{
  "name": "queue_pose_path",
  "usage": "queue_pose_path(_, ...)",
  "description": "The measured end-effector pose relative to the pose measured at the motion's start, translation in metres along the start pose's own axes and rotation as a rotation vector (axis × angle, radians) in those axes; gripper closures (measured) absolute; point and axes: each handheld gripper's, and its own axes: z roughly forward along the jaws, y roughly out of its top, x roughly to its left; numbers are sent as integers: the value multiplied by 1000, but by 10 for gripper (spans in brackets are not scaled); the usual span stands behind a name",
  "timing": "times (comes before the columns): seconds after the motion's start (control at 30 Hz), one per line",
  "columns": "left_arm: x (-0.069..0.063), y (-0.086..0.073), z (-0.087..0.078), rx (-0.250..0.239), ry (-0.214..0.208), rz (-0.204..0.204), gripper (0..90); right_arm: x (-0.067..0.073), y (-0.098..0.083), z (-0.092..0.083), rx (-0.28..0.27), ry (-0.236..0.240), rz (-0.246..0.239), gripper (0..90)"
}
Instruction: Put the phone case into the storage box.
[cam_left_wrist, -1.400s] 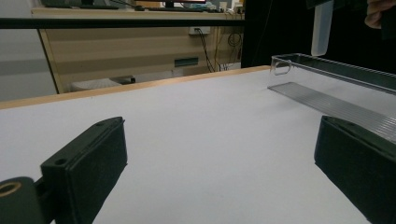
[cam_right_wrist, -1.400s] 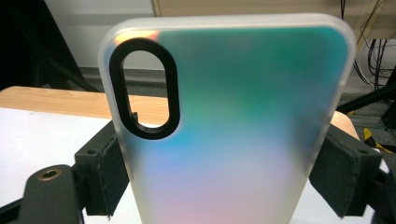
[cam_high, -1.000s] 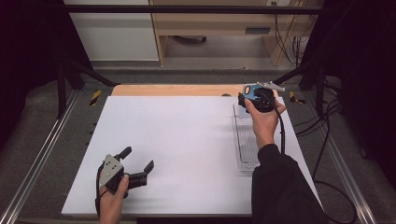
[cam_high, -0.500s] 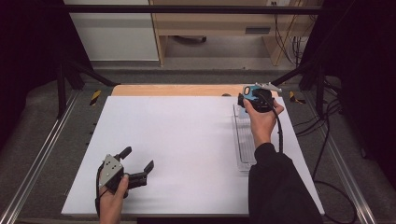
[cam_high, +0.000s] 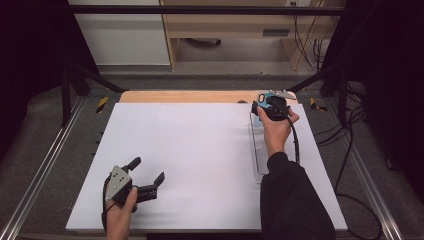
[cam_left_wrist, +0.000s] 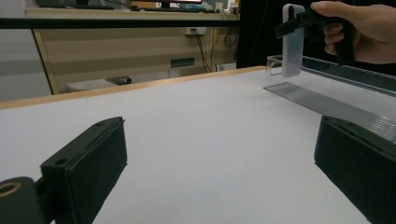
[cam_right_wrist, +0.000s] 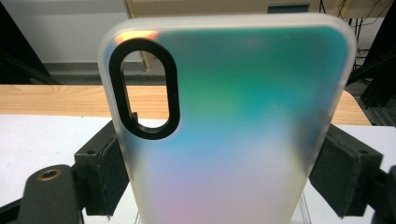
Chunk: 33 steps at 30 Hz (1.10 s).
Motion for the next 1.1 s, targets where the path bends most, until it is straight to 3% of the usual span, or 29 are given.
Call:
queue_pose_path(0.57,-1,0,-1,-3,0,1,15,-2,-1,2,8,-6,7,170)
queue_pose_path(0.7,-1,0,0,2,-6,2,14,-4,-3,4,23,-6,30,170)
queue_pose_path(1.1,-1,0,-1,0,-6,1,14,-2,-5,8,31,-16,7,170)
